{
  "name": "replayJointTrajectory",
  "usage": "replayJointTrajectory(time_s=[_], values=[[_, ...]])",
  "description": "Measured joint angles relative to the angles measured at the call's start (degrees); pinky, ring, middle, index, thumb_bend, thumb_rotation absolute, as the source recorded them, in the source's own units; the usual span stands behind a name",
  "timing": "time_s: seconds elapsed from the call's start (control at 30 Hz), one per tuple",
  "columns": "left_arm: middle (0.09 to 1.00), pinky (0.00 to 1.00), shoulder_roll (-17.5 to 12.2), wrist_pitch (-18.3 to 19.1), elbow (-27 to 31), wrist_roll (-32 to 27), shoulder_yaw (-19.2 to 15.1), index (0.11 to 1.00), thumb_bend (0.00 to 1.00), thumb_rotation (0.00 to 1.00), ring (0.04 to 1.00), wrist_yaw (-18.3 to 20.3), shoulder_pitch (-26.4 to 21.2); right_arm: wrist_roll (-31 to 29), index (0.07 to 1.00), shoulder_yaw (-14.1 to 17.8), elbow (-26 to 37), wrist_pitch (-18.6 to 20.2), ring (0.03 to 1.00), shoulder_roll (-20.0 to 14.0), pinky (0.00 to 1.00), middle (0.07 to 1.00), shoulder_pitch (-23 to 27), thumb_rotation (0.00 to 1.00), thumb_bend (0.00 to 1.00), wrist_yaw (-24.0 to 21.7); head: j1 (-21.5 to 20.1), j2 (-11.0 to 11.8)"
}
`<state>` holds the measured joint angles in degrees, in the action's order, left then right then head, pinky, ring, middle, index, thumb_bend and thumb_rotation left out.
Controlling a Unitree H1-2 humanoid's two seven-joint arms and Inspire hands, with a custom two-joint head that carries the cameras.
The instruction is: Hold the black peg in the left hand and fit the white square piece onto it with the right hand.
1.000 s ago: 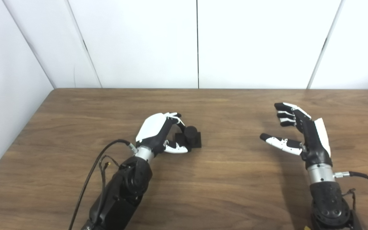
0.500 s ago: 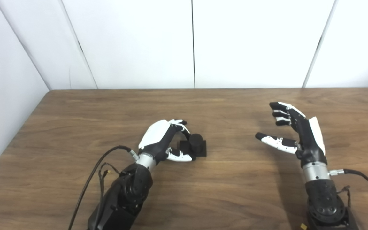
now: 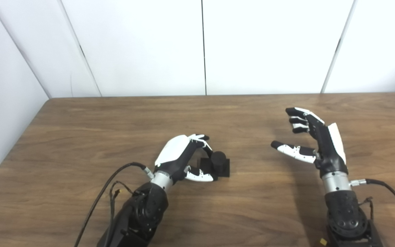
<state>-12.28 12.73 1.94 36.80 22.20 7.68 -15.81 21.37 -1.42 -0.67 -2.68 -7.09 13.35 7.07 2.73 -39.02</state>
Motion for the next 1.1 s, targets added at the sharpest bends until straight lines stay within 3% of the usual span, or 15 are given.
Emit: replayJointTrajectory(time_s=[0.1, 0.2, 0.27, 0.5, 1.1], values=[[0.893, 0.94, -0.72, -2.30, -0.99, 1.67, 0.91, 0.493, 0.51, 0.09, 0.936, -0.71, -0.66, -0.01, 0.742, 0.00, 0.05, 0.00, 0.736, 0.04, 0.63, 0.777, 0.00, 0.14, 0.68, 0.00, -0.27, -0.09], [0.900, 0.91, -1.46, -4.71, -2.49, 3.82, 1.95, 0.602, 0.75, 0.28, 0.933, -2.30, -1.36, -0.06, 0.744, 0.02, 0.22, 0.00, 0.737, 0.09, 0.64, 0.777, -0.01, 0.15, 0.68, 0.00, -0.35, -0.26], [0.903, 0.91, -1.65, -5.52, -3.59, 5.16, 2.53, 0.636, 0.81, 0.31, 0.931, -3.15, -1.96, -0.08, 0.744, 0.01, 0.24, 0.00, 0.736, 0.11, 0.63, 0.776, 0.00, 0.16, 0.68, 0.00, -0.35, -0.26], [0.913, 0.92, -2.04, -7.01, -7.14, 7.48, 2.87, 0.628, 0.81, 0.31, 0.942, -4.88, -2.68, -0.06, 0.736, 0.16, 0.25, -0.01, 0.730, 0.18, 0.63, 0.772, -0.01, 0.15, 0.69, 0.02, -0.27, -0.35], [0.889, 0.93, -1.84, -7.67, -8.56, 7.88, 2.94, 0.546, 0.80, 0.29, 0.932, -6.80, -3.25, 0.10, 0.740, 0.53, 0.35, 0.15, 0.723, -0.07, 0.65, 0.768, -0.01, 0.15, 0.68, 0.02, -0.62, -0.26]])
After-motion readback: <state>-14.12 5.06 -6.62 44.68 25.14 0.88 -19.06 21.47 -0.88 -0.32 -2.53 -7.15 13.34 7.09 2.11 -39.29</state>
